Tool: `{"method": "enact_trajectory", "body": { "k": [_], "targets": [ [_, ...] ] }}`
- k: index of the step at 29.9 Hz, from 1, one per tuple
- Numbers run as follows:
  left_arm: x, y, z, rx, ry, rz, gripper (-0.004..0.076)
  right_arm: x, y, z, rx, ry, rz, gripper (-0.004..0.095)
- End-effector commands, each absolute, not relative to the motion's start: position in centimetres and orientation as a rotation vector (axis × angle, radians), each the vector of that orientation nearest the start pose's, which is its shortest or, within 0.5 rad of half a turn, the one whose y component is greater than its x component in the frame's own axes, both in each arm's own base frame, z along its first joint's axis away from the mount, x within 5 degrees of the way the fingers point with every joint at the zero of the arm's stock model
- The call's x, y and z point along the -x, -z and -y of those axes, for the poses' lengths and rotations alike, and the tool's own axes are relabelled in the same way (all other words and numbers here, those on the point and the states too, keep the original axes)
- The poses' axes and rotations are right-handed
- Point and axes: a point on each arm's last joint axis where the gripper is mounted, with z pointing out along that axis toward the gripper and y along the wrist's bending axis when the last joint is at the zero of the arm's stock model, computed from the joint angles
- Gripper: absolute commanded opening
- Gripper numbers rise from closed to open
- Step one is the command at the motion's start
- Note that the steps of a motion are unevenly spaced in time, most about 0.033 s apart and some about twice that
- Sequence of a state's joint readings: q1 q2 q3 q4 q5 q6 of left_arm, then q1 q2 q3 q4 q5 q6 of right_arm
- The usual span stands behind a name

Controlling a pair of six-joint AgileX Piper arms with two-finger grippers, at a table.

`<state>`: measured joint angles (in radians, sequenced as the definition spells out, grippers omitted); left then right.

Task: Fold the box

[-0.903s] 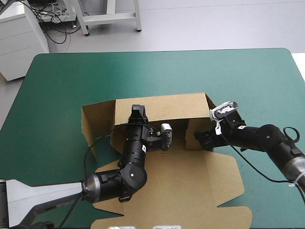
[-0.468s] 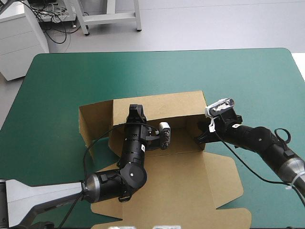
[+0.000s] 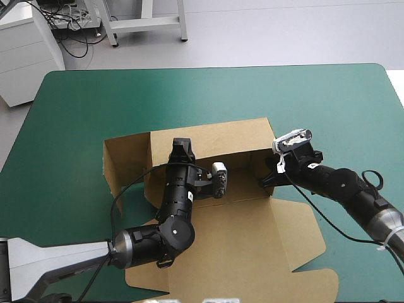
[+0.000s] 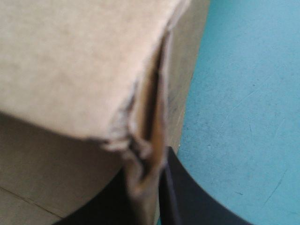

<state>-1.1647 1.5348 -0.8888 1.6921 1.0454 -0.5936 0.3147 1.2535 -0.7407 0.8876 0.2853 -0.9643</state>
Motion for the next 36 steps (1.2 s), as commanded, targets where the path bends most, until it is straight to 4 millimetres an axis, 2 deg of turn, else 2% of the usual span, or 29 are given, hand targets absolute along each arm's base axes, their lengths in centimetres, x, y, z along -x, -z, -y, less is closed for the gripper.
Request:
{"method": "enact_trajectory", "body": {
  "k": [1,3,7,8,10,14,19,27,30,31,34,36],
  "targets": [
    [-18.7,-29.9,24.5,-1.298,-1.002,-1.173,0.0045,-24.0,-28.9,-10.1,0.535,-0.379,-2.037,-0.0019],
    [-18.6,-29.9,24.6,-1.308,-0.990,-1.169,0.0140,-24.1,-28.9,-10.1,0.526,-0.369,-2.031,-0.0019],
    [-18.6,-29.8,24.8,-1.322,-0.963,-1.167,0.0393,-24.4,-29.1,-9.8,0.496,-0.335,-2.009,-0.0019],
    [-18.6,-29.7,24.8,-1.324,-0.961,-1.166,0.0432,-24.4,-29.2,-9.7,0.486,-0.324,-2.002,-0.0019],
    [-18.6,-29.7,24.8,-1.324,-0.946,-1.169,0.0457,-24.6,-29.3,-9.6,0.470,-0.303,-1.989,-0.0019],
    [-17.9,-29.9,25.1,-1.308,-0.947,-1.160,0.0457,-25.0,-29.6,-9.2,0.424,-0.251,-1.954,-0.0019],
    [-15.3,-30.3,26.2,-1.282,-0.954,-1.105,0.0457,-26.1,-29.8,-9.1,0.392,-0.214,-1.934,-0.0019],
    [-11.0,-30.8,27.7,-1.278,-0.909,-1.010,0.0456,-30.0,-30.4,-10.5,0.397,-0.221,-1.933,-0.0019],
    [-10.2,-30.9,28.0,-1.291,-0.844,-1.081,0.0447,-31.1,-30.7,-10.9,0.411,-0.230,-1.933,-0.0020],
    [-10.2,-31.0,28.1,-1.305,-0.823,-1.137,0.0433,-31.3,-30.8,-10.9,0.418,-0.235,-1.935,-0.0020],
    [-10.3,-31.8,28.5,-1.405,-0.801,-1.226,0.0319,-31.8,-30.7,-10.8,0.424,-0.254,-1.956,-0.0020],
    [-10.5,-33.0,28.9,-1.476,-0.779,-1.242,0.0156,-31.9,-30.6,-10.8,0.432,-0.255,-1.960,-0.0020]
  ]
}}
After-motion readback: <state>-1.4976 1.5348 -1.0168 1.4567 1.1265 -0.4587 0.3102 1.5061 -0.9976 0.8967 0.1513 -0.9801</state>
